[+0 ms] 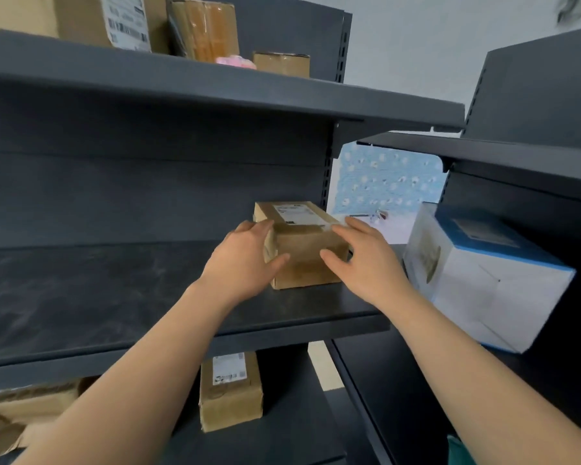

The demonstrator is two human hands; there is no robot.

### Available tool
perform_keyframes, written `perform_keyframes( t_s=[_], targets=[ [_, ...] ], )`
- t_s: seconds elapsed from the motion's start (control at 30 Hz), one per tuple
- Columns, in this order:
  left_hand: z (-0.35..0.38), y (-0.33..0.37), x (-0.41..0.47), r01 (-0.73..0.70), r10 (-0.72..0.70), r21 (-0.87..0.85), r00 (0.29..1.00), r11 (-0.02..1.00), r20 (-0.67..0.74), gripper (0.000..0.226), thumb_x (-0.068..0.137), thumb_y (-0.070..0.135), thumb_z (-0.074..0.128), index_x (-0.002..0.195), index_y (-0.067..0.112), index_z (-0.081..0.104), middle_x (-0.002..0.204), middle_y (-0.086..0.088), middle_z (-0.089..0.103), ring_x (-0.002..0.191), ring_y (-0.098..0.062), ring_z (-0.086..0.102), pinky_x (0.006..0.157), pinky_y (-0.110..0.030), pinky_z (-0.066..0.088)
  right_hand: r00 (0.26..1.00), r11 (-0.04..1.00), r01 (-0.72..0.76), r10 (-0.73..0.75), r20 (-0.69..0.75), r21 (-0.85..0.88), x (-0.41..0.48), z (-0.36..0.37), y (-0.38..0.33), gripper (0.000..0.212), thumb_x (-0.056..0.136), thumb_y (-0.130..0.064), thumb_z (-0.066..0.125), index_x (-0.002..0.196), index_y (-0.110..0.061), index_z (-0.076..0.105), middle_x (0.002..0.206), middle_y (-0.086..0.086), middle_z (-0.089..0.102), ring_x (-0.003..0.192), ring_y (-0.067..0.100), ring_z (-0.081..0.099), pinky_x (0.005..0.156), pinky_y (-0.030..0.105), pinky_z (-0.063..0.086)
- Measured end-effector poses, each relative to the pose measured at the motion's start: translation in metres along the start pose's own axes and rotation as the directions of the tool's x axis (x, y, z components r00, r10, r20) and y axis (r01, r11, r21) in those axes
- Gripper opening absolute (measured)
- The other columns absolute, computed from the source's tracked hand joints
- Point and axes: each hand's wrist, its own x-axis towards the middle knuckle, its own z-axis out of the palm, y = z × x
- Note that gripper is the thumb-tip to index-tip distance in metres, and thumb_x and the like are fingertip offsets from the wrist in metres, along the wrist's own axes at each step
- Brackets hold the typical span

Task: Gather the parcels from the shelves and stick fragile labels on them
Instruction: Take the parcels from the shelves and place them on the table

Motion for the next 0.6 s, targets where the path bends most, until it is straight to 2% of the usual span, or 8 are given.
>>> perform_keyframes(
  t_s=[0.1, 0.2, 0.3, 0.4, 0.43, 0.5, 0.6],
  targets=[
    [0.017, 0.001, 0.023, 0.046, -0.043, -0.059, 0.998, 0.997, 0.048, 0.083, 0.080, 0.055, 0.063, 0.147, 0.026, 0.023, 0.142, -0.004, 0.041, 0.125, -0.023, 0.045, 0.095, -0.033, 0.042, 0.995, 1.000, -0.008, 0.009, 0.097, -0.010, 0.028, 0.008, 0.019, 0.068, 0.083, -0.057, 0.057, 0.143, -0.035, 0.036, 0.154, 0.004, 0.026, 0.139, 0.021, 0.026, 0.108, 0.034, 0.028],
    [0.030, -0.001, 0.037, 0.107, -0.089, -0.168, 0.989, 0.980, 0.115, 0.089, 0.077, 0.054, 0.067, 0.148, 0.029, 0.019, 0.134, -0.003, 0.048, 0.118, -0.018, 0.049, 0.087, -0.022, 0.040, 0.972, 0.998, -0.045, 0.036, 0.232, 0.032, 0.047, 0.016, 0.035, 0.079, 0.078, -0.062, 0.060, 0.146, -0.037, 0.029, 0.154, 0.004, 0.028, 0.141, 0.018, 0.024, 0.109, 0.037, 0.028],
    [0.041, -0.003, 0.045, 0.143, -0.110, -0.255, 0.984, 0.956, 0.137, 0.090, 0.076, 0.048, 0.071, 0.149, 0.029, 0.021, 0.135, -0.001, 0.049, 0.117, -0.017, 0.051, 0.092, -0.026, 0.045, 0.952, 0.976, -0.087, 0.024, 0.305, 0.197, 0.052, 0.021, 0.041, 0.084, 0.076, -0.057, 0.066, 0.147, -0.034, 0.027, 0.144, -0.005, 0.043, 0.126, 0.012, 0.044, 0.105, 0.033, 0.039],
    [0.045, -0.005, 0.045, 0.115, -0.093, -0.296, 0.992, 0.948, 0.086, 0.086, 0.075, 0.044, 0.074, 0.146, 0.029, 0.028, 0.135, 0.003, 0.051, 0.116, -0.015, 0.052, 0.094, -0.027, 0.046, 0.971, 0.974, -0.043, -0.011, 0.239, 0.222, 0.047, 0.025, 0.041, 0.084, 0.076, -0.055, 0.068, 0.147, -0.030, 0.031, 0.138, -0.012, 0.048, 0.108, 0.001, 0.053, 0.093, 0.019, 0.043],
    [0.044, -0.006, 0.043, 0.099, -0.081, -0.313, 0.994, 0.944, 0.071, 0.086, 0.074, 0.043, 0.075, 0.146, 0.029, 0.030, 0.134, 0.005, 0.051, 0.114, -0.013, 0.052, 0.092, -0.024, 0.046, 0.978, 0.975, -0.029, -0.018, 0.210, 0.219, 0.043, 0.024, 0.038, 0.083, 0.076, -0.056, 0.068, 0.146, -0.030, 0.032, 0.133, -0.015, 0.050, 0.096, -0.004, 0.055, 0.084, 0.010, 0.041],
    [0.042, -0.007, 0.037, 0.067, -0.056, -0.352, 0.998, 0.934, 0.043, 0.085, 0.073, 0.041, 0.077, 0.144, 0.029, 0.033, 0.130, 0.010, 0.053, 0.107, -0.004, 0.052, 0.084, -0.014, 0.042, 0.988, 0.975, -0.006, -0.029, 0.152, 0.223, 0.033, 0.021, 0.031, 0.081, 0.075, -0.056, 0.068, 0.144, -0.030, 0.036, 0.120, -0.021, 0.051, 0.080, -0.014, 0.052, 0.071, 0.001, 0.038],
    [0.034, -0.006, 0.021, 0.005, -0.007, -0.419, 1.000, 0.908, -0.003, 0.081, 0.069, 0.041, 0.079, 0.140, 0.033, 0.039, 0.105, 0.032, 0.052, 0.086, 0.018, 0.051, 0.067, 0.002, 0.038, 0.998, 0.980, 0.012, -0.025, 0.062, 0.199, 0.012, 0.012, 0.016, 0.077, 0.073, -0.057, 0.068, 0.140, -0.030, 0.042, 0.110, -0.024, 0.054, 0.086, -0.012, 0.049, 0.073, 0.002, 0.036]
  ],
)
